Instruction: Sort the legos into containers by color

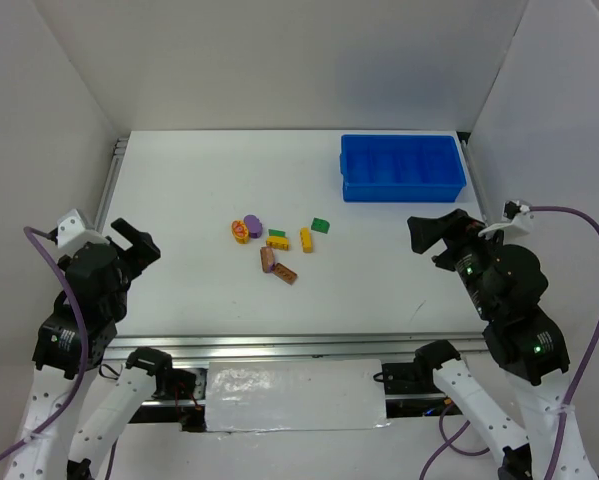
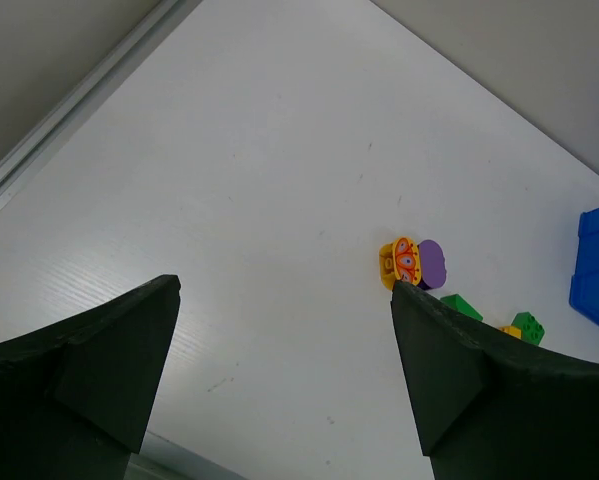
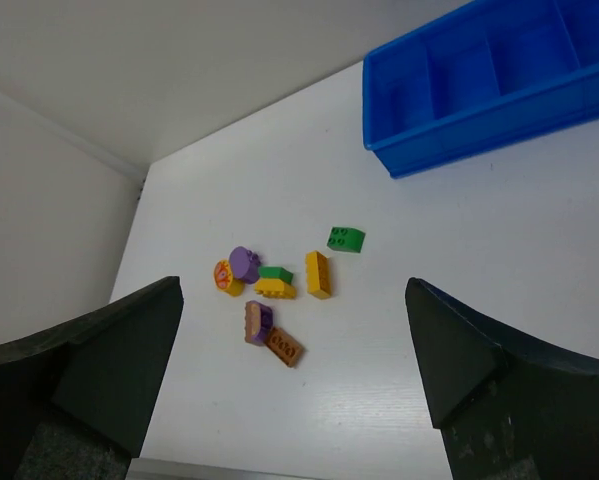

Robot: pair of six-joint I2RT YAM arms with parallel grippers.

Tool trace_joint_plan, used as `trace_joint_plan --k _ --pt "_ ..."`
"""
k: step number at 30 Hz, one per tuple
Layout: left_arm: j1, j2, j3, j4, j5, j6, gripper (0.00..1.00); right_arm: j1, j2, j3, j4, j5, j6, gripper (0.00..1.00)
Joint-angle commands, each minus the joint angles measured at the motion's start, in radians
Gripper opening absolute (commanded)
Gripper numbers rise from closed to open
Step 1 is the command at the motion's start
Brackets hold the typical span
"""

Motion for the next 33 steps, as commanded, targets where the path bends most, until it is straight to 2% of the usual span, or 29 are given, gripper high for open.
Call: trace_joint_plan --k 1,11,13,17,20,23,24,26,29,30,31,33 --pt "-0.006 -0.004 0.006 0.016 -0.001 0.016 1.0 0.005 0.008 0.016 -0.031 0.026 0.025 1.0" --pt "-0.006 -0.01 -0.014 0.042 0.031 0.026 0.99 0.008 -0.032 -0.019 0.037 -0.007 0.036 1.0" --pt "-0.006 0.0 -0.016 0.047 0.036 0.026 1.0 0.007 -0.014 -0.024 0.065 -0.084 0.011 1.0" --pt "-0.005 0.034 -0.013 0.051 0.059 0.033 1.0 0.023 0.123 -0.03 0.076 -0.185 0.005 1.0" --pt "-0.005 0.054 -0.013 0.058 0.068 0.043 0.99 0.101 0.267 -0.06 0.129 -0.135 0.026 1.0" --pt "-0.003 0.074 -0.02 0.073 0.085 0.058 1.0 0.3 0.478 -0.022 0.148 0.007 0.039 0.99" --pt "-0.003 0.079 -0.019 0.074 0.09 0.061 0.99 0.325 0.59 0.013 0.156 0.035 0.04 0.99" --pt "-0.001 0.092 -0.017 0.071 0.091 0.061 1.0 0.342 0.69 0.036 0.21 0.036 0.035 0.96" --pt "0.0 0.102 -0.016 0.067 0.094 0.061 0.99 0.344 0.885 0.093 0.246 0.006 0.017 0.84" --pt "0.0 0.102 -0.017 0.067 0.097 0.064 1.0 0.346 0.94 0.149 0.229 0.009 0.008 0.8" --pt "0.0 0.102 -0.017 0.07 0.102 0.066 1.0 0.346 1.053 0.186 0.214 0.017 0.0 0.71" --pt "-0.001 0.097 -0.022 0.074 0.111 0.072 1.0 0.347 1.161 0.28 0.159 0.047 -0.014 0.65"
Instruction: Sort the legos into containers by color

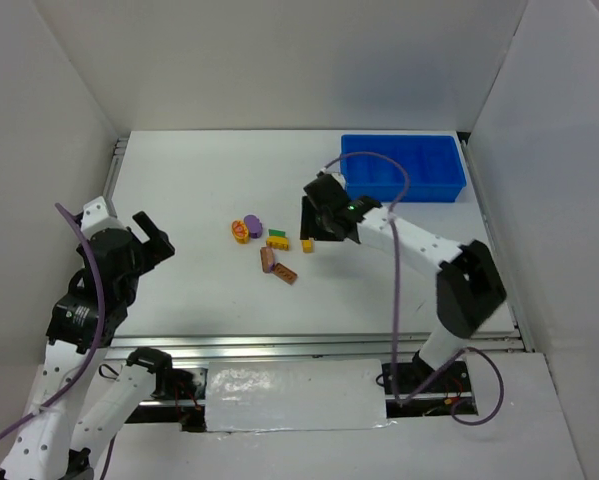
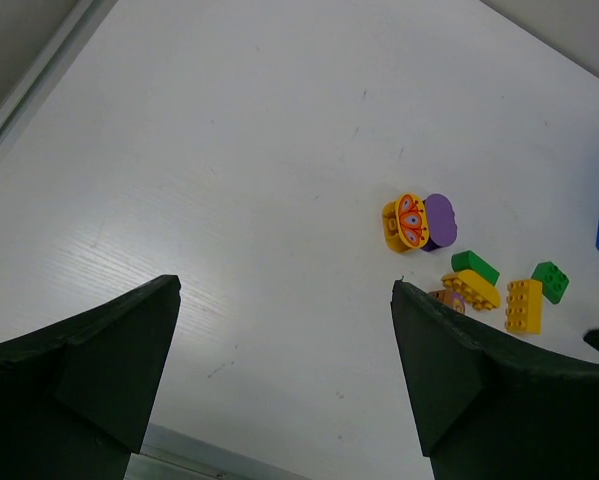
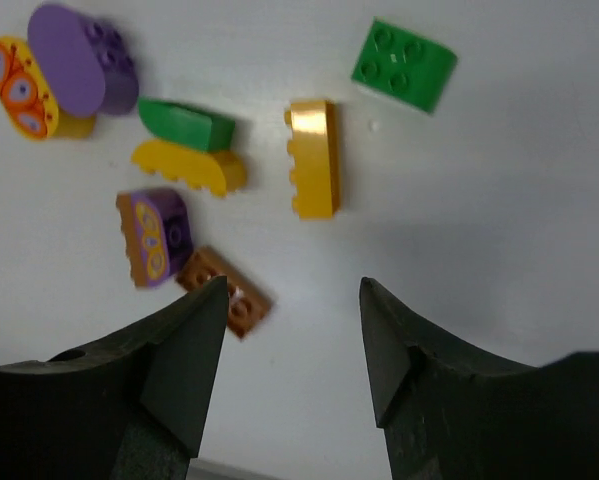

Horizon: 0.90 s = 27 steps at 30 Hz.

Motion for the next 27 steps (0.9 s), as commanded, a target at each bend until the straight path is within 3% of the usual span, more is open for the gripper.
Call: trace_joint_plan --k 1,4,13,19,22,25,27 --pt "0.0 -0.008 -0.005 0.047 0.025 0.03 0.99 0.006 0.184 0.164 -0.02 0.073 -0.03 0.62" --pt "0.0 -0.008 -0.008 0.053 0.041 0.038 1.0 0.006 0.272 0.201 -0.036 0.116 -0.039 0.62" --pt "-0.004 -0.006 -0.01 0.061 0.07 0.049 1.0 0.003 0.409 0.22 -0.014 0.047 -0.036 0.62" --pt "-0.012 -0.006 -0.011 0.067 0.079 0.055 1.0 0.0 0.447 0.213 0.003 0.013 -0.039 0.49" --pt "-0.017 -0.008 -0.013 0.069 0.084 0.058 1.0 0.002 0.444 0.212 0.004 0.03 -0.045 0.35" --pt "-0.018 -0.009 -0.014 0.07 0.09 0.061 0.99 0.003 0.426 0.207 0.018 0.026 -0.062 0.33" --pt "-0.018 -0.009 -0.014 0.072 0.091 0.062 1.0 0.002 0.406 0.204 0.026 0.02 -0.077 0.26"
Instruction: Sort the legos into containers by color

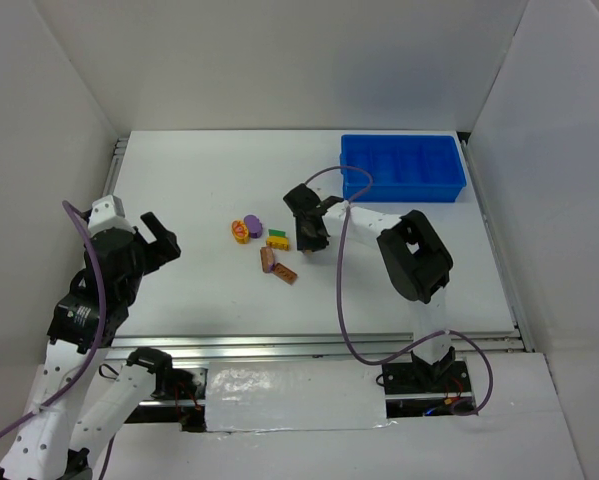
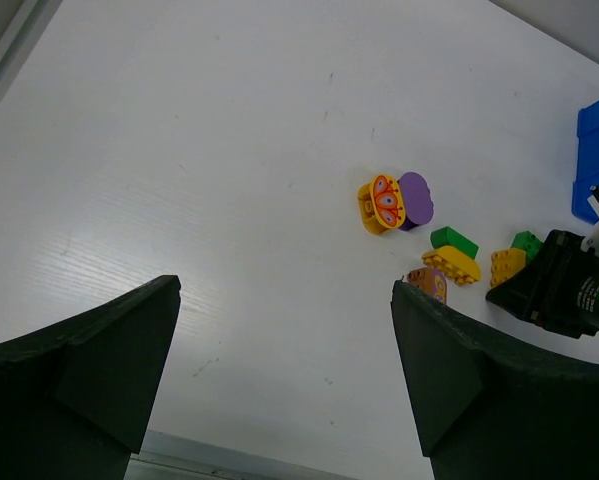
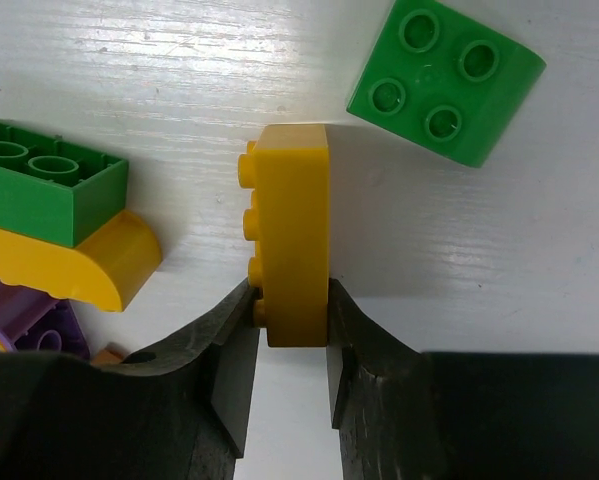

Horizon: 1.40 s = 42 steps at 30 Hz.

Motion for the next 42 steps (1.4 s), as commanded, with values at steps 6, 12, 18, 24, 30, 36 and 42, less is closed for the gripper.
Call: trace_joint_plan --k 6,12,18,24,30,36,42 --pt "-0.005 -0.005 -0.003 0.042 0.012 0.023 1.0 0.003 -0.127 0.0 0.057 -0.024 -0.066 0.04" --pt "-0.006 -0.002 -0.003 0.044 0.016 0.027 0.99 -0.044 -0.257 0.107 -0.003 0.007 -0.136 0.04" --pt "-0.005 -0.005 -0.004 0.05 0.027 0.033 1.0 -0.212 -0.187 0.317 -0.09 -0.036 -0.271 0.05" --pt "-0.006 -0.008 -0.006 0.05 0.03 0.034 1.0 -0.307 0.05 0.618 -0.179 0.074 -0.374 0.01" --pt "-0.006 -0.013 -0.007 0.051 0.032 0.037 0.99 -0.364 0.167 0.71 -0.138 0.174 -0.41 0.02" --pt "-0.008 0.002 -0.009 0.062 0.061 0.046 1.0 -0.381 0.216 0.745 -0.144 0.119 -0.422 0.05" --pt "-0.011 0.01 -0.009 0.061 0.055 0.046 1.0 -0.382 0.261 0.751 -0.138 0.126 -0.426 0.15"
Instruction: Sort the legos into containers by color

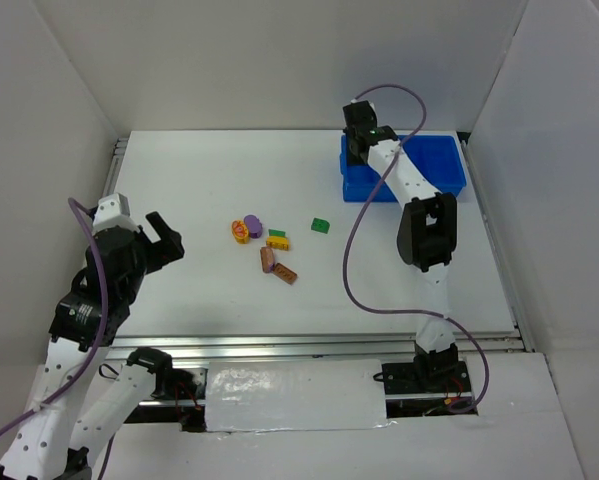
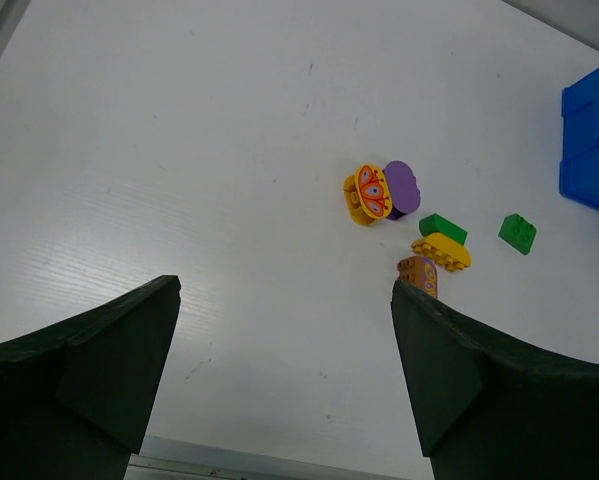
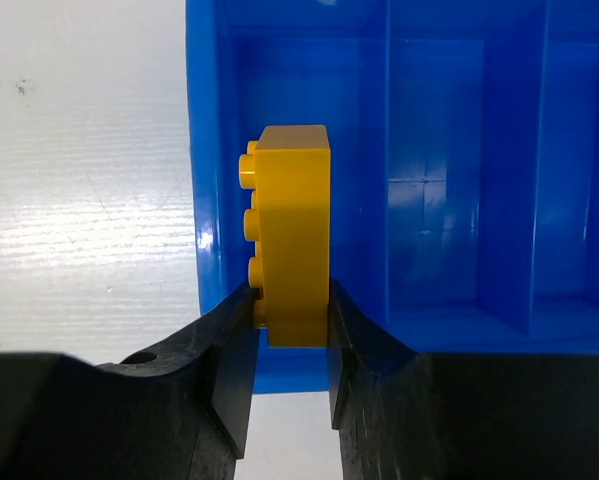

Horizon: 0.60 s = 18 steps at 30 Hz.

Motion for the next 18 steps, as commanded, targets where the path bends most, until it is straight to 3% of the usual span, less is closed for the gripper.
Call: trace_joint_plan --k 1,2,3,4,8,18 --pt "-0.005 0.005 -0.004 0.036 0.01 0.022 1.0 -0.001 0.028 0.042 0.01 0.01 -0.018 0.18" --pt "-0.005 0.007 -0.004 0.04 0.011 0.022 1.0 -0.003 0.029 0.042 0.011 0.01 -0.015 0.27" --pt "-0.007 0.007 -0.004 0.04 0.013 0.022 0.99 -0.001 0.031 0.041 0.011 0.018 -0.013 0.68" --pt "-0.007 0.011 -0.004 0.04 0.013 0.022 1.0 -0.003 0.031 0.039 0.014 0.023 -0.012 0.76" --pt "-0.005 0.019 -0.002 0.04 0.011 0.022 1.0 -0.001 0.0 0.045 0.02 0.03 -0.001 0.86" --pt "-0.005 0.12 0.024 0.021 0.034 -0.028 0.99 0.002 -0.259 0.016 -0.01 -0.109 0.099 0.86"
